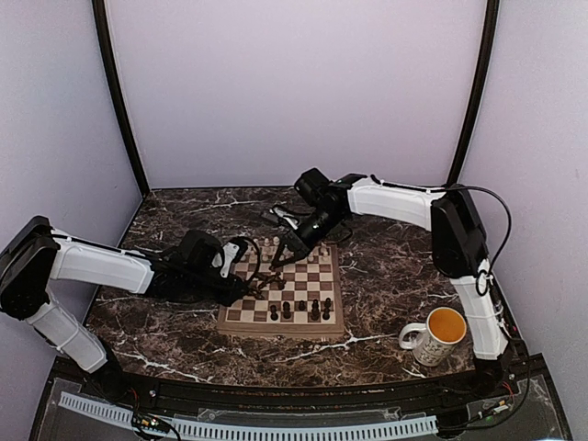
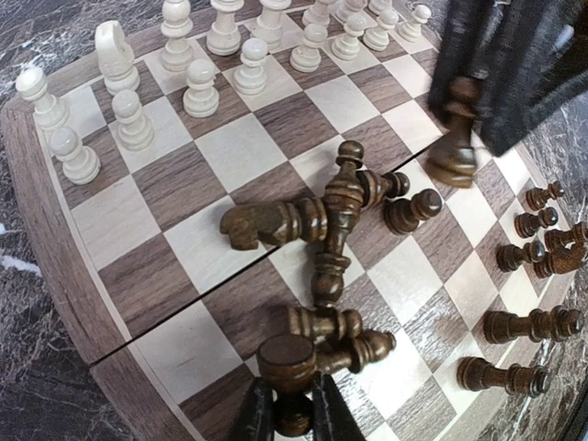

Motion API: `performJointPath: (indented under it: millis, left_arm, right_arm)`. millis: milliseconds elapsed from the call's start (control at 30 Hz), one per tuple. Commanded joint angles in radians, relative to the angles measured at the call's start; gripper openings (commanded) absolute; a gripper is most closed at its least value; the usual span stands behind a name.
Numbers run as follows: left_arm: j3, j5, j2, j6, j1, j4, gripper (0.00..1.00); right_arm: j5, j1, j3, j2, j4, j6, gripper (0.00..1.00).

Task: Set up the chess pieces on the board
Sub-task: Place the pawn at d7.

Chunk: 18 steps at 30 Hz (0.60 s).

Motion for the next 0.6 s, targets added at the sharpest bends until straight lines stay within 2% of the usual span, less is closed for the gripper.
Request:
performJointPath:
  millis: [0,200,400,567]
  left_arm:
    - [-0.024,-0.019,-0.027,-0.025,0.017,0.008,0.08]
    - [-0.028,-0.023,-0.021,-0.031,0.022,0.011,0.08]
    - [-0.024,-0.014,-0.01,-0.034,0.024,0.02,0.08]
    - [-0.026,-0.014,-0.01,-0.038,0.025,0.02,0.08]
  right_arm:
    - [0.155,-0.002,-0.175,-0.165,0.059,-0.13,0.05]
    - [0.316,0.037,-0.324,-0.272,0.078,-0.28,0.06]
    - [0.441,0.098,-0.341,-0.285,0.075,-0.343,0.06]
    - [0.481,0.142,-0.334,-0.27,0.072,-0.371,0.06]
